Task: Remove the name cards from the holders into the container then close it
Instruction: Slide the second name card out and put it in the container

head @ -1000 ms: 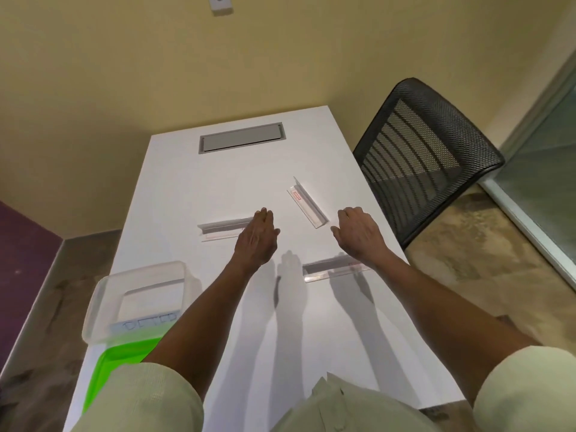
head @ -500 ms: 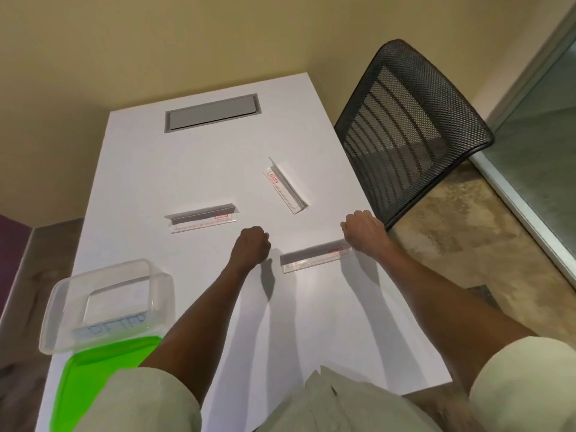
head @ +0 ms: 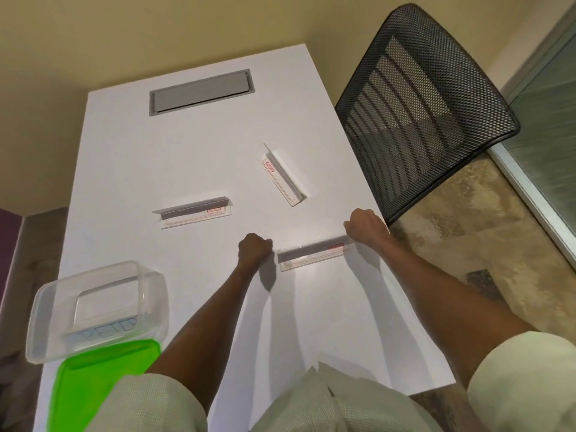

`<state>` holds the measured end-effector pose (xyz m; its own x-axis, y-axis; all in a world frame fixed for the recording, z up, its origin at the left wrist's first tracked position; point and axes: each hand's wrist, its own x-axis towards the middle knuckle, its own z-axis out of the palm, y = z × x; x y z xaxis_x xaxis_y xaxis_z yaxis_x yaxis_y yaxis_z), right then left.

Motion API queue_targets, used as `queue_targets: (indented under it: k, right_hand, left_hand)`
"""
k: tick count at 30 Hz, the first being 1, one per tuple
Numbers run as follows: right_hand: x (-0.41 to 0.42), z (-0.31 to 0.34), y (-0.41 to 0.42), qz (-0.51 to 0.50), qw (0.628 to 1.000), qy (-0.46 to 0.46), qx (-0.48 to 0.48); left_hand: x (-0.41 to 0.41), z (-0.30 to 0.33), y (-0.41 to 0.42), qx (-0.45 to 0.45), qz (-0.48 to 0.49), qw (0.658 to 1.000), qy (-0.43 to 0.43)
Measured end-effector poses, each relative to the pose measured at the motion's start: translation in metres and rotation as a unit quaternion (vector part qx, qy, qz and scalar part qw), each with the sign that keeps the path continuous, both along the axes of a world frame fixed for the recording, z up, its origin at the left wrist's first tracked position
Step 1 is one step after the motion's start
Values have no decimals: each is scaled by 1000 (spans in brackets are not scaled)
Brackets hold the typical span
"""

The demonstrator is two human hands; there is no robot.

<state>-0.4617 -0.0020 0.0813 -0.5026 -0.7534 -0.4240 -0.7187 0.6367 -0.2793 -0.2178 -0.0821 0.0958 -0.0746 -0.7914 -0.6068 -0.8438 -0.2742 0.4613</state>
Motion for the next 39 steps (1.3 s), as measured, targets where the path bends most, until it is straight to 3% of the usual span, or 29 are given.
queue_targets:
  k: [6,20,30,39]
  right_hand:
    - [2,-5,-3,-47,999,-5,11]
    - [2,-8,-3,-101,994,-14,32]
    - [1,22,-17,-117,990,-65,-40]
    - [6,17,1,-162,973,-123,-114]
  left_hand:
    - [-6,-8,2,49,62,996,43]
    - [-14,-8,7,56,111,991,40]
    - [0,10,-11,3,153,982,109]
    - [12,7,1,-117,131,974,146]
